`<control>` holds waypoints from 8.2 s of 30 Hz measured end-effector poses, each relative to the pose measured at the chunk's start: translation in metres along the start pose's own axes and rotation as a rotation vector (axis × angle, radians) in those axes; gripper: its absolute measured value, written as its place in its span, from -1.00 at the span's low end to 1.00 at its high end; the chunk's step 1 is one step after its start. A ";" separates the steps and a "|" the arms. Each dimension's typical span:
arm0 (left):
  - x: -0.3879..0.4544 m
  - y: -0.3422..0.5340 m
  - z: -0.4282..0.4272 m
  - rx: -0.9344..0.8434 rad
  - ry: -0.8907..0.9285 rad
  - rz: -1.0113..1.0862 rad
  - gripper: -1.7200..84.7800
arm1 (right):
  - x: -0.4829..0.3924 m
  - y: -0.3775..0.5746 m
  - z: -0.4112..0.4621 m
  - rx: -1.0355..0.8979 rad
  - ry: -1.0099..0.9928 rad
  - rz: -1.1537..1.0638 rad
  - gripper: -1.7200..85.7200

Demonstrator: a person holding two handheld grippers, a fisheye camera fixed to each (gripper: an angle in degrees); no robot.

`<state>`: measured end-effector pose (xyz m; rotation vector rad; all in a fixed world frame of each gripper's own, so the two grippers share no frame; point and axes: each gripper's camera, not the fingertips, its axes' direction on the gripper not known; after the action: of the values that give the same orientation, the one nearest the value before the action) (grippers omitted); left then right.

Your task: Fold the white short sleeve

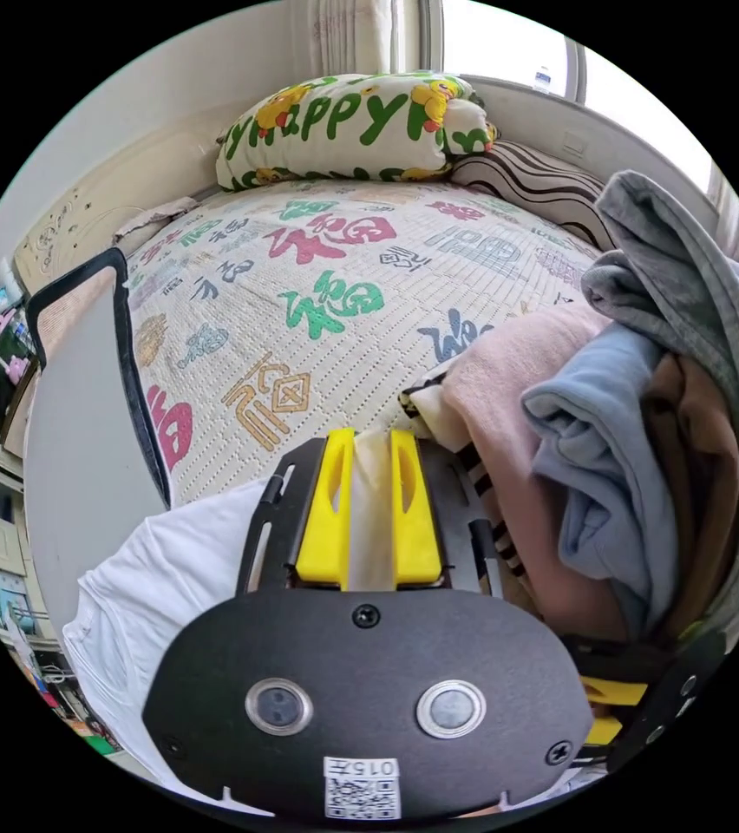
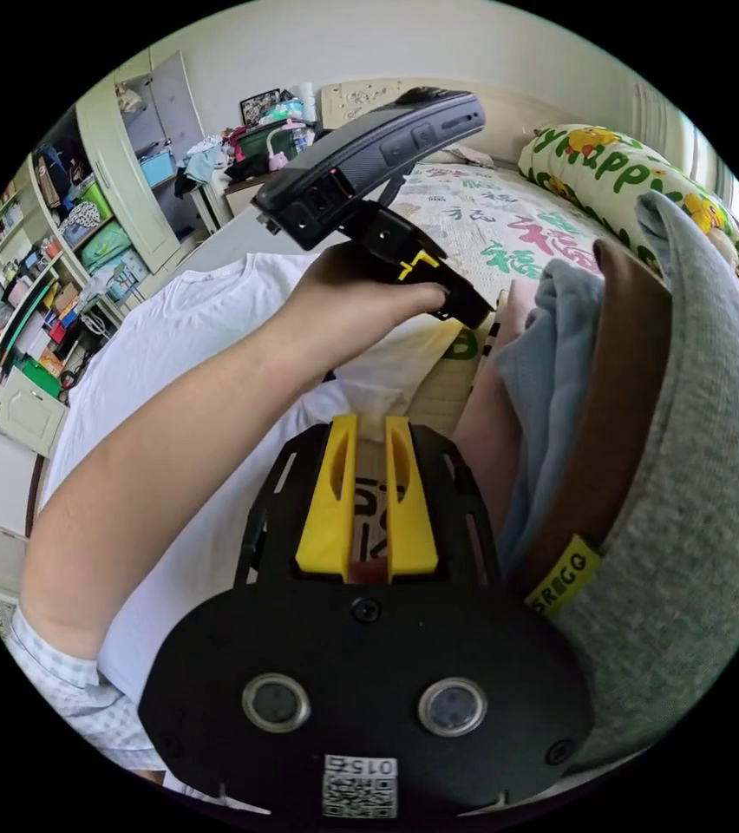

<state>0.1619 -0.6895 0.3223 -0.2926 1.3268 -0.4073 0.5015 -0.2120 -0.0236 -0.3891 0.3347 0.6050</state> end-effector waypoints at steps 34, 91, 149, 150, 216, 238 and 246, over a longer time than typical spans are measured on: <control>-0.267 0.211 -0.161 0.205 0.255 -0.285 -0.77 | -0.021 -0.006 -0.056 0.225 -0.405 -0.420 -0.93; -0.168 0.245 -0.169 -0.008 0.114 0.133 -0.95 | -0.098 -0.013 -0.016 0.000 -0.116 -0.493 -0.98; -0.288 0.105 -0.131 0.149 0.377 -0.408 -0.86 | 0.030 -0.048 -0.011 0.011 -0.334 -0.068 -0.90; -0.285 0.099 -0.131 0.126 0.343 -0.395 -0.90 | 0.029 -0.049 -0.010 0.008 -0.334 -0.070 -0.94; -0.193 0.164 -0.298 -0.033 0.321 -0.023 -0.96 | -0.161 0.012 0.074 -0.071 -0.066 -0.570 -0.98; -0.404 0.475 -0.518 0.400 0.045 -0.586 -0.86 | -0.427 -0.071 0.104 0.034 -0.410 -0.734 -0.91; -0.505 0.499 -0.474 0.406 0.381 -0.829 -0.66 | -0.587 -0.039 0.196 -0.079 -0.146 -0.903 -0.76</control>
<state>-0.3353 -0.0062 0.4430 -0.4298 1.4073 -1.4676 0.1084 -0.4365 0.3998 -0.5177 -0.0255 -0.2396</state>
